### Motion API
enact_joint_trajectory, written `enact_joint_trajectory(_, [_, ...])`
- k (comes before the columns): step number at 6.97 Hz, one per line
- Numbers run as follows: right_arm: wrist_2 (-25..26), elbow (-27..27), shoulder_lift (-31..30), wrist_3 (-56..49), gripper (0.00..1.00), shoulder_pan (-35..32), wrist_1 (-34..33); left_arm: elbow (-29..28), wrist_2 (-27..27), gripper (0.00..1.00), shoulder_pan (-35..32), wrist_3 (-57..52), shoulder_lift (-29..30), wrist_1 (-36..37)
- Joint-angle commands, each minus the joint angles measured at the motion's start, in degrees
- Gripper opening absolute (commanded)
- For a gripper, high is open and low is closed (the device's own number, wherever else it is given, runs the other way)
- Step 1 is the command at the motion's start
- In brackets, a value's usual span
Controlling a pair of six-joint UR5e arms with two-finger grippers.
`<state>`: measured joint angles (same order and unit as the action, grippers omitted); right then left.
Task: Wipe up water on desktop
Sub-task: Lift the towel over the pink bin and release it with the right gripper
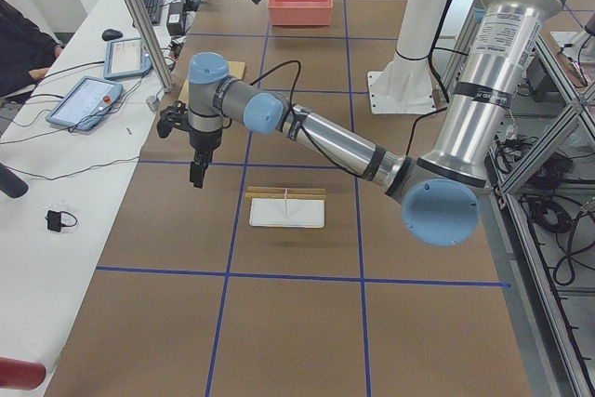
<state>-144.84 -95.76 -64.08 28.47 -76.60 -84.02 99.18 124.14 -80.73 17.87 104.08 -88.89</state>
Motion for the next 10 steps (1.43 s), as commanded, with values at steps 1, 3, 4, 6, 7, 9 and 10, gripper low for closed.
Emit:
enact_joint_trajectory(1, [-2.37,-3.35,-8.11,-4.89,0.00,-3.12,-0.44,0.14,3.13,0.98,-2.59,-5.81,-5.10,0.12])
enact_joint_trajectory(3, [-1.76,-8.80,-17.00,-6.14,0.00,0.02,-1.23,0.14,3.21,0.98,-2.59,-7.41,-7.13,-0.14])
enact_joint_trajectory(4, [-1.58,-12.66,-20.78,-6.14,0.00,1.00,-2.45,0.14,3.21,0.98,-2.59,-7.41,-7.66,-0.41])
enact_joint_trajectory(6, [-0.88,-18.30,-26.77,-6.23,0.00,1.10,-4.13,0.05,3.21,0.98,-2.59,-7.41,-7.93,-0.50])
enact_joint_trajectory(7, [-0.01,-18.67,-28.02,-6.23,0.00,1.10,-4.14,0.05,3.21,0.98,-2.50,-7.41,-7.93,-0.50])
enact_joint_trajectory(9, [3.94,-18.59,-30.04,-6.23,0.00,1.89,-4.31,0.05,3.21,0.98,-2.50,-7.41,-7.84,-0.50])
enact_joint_trajectory(10, [4.13,-18.58,-30.31,-6.23,0.00,1.80,-4.31,-0.04,3.21,0.98,-2.50,-7.41,-7.84,-0.50])
